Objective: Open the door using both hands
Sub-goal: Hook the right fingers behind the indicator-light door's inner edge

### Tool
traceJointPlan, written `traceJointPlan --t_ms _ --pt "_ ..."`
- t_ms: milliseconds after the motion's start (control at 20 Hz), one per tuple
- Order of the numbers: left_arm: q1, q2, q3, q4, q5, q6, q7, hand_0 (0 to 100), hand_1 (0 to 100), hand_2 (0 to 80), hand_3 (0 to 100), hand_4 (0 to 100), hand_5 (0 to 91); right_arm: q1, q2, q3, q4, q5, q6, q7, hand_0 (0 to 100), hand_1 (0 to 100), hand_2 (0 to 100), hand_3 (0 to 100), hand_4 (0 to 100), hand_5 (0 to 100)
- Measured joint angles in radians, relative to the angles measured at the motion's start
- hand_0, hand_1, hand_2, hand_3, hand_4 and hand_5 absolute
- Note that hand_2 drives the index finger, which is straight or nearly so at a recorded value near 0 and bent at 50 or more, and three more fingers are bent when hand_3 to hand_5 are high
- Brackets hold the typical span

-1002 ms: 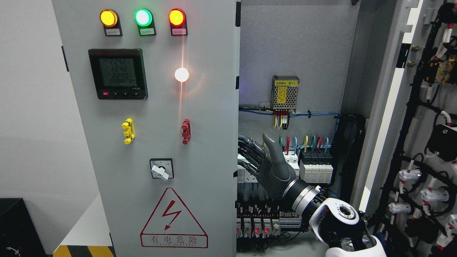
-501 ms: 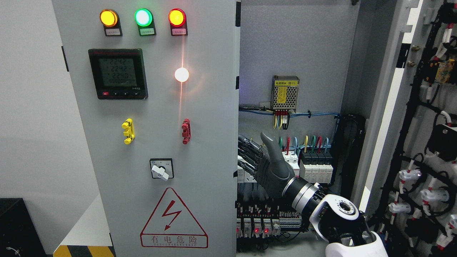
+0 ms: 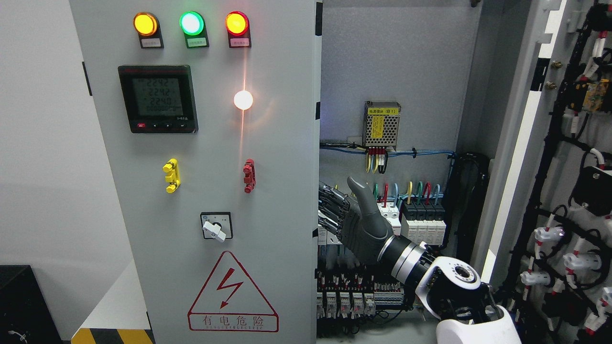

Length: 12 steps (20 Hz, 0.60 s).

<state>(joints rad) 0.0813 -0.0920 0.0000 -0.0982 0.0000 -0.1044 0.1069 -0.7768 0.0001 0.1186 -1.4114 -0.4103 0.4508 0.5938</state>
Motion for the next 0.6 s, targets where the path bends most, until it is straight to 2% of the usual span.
traceJointPlan --t_ms 451,601 --pt "0.000 0.000 0.000 0.000 0.000 0.000 0.000 0 0 0.0 0 0 0.0 -0.003 0.000 -0.012 0.016 0.000 0.000 0.051 0 0 0 0 0 0" --pt "0.000 0.000 0.000 0.000 0.000 0.000 0.000 0 0 0.0 0 0 0.0 -0.005 0.000 -0.015 0.018 -0.001 0.000 0.089 0 0 0 0 0 0"
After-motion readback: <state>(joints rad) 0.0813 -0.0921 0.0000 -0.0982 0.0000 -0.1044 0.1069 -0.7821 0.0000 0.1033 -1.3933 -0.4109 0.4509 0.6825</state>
